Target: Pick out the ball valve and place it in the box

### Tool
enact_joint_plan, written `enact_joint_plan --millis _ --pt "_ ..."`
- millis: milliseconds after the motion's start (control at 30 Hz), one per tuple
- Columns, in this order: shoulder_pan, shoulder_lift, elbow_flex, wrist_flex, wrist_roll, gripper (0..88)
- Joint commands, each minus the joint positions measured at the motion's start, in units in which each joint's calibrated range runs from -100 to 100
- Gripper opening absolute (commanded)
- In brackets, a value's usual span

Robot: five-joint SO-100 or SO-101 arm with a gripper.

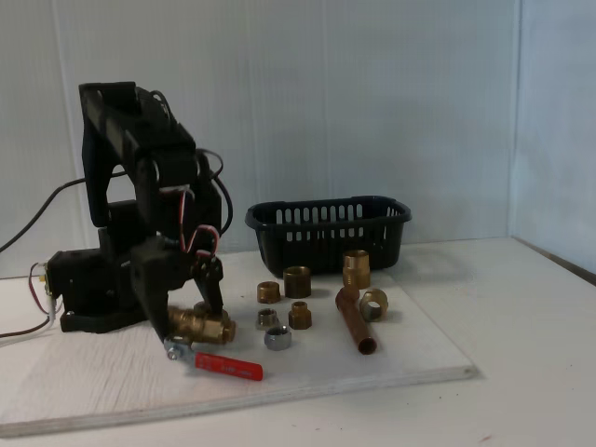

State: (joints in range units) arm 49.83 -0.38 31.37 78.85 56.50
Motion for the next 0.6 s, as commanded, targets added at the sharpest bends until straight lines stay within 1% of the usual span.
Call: enact_joint_plan --millis 0,333,567 --pt "-0.98 -1.02 -5.46 5.05 0.08 11.5" --pt "-3.04 -1.02 -12.23 15.04 0.08 11.5" --pt "-3.04 -1.02 -12.59 15.56 0.08 11.5"
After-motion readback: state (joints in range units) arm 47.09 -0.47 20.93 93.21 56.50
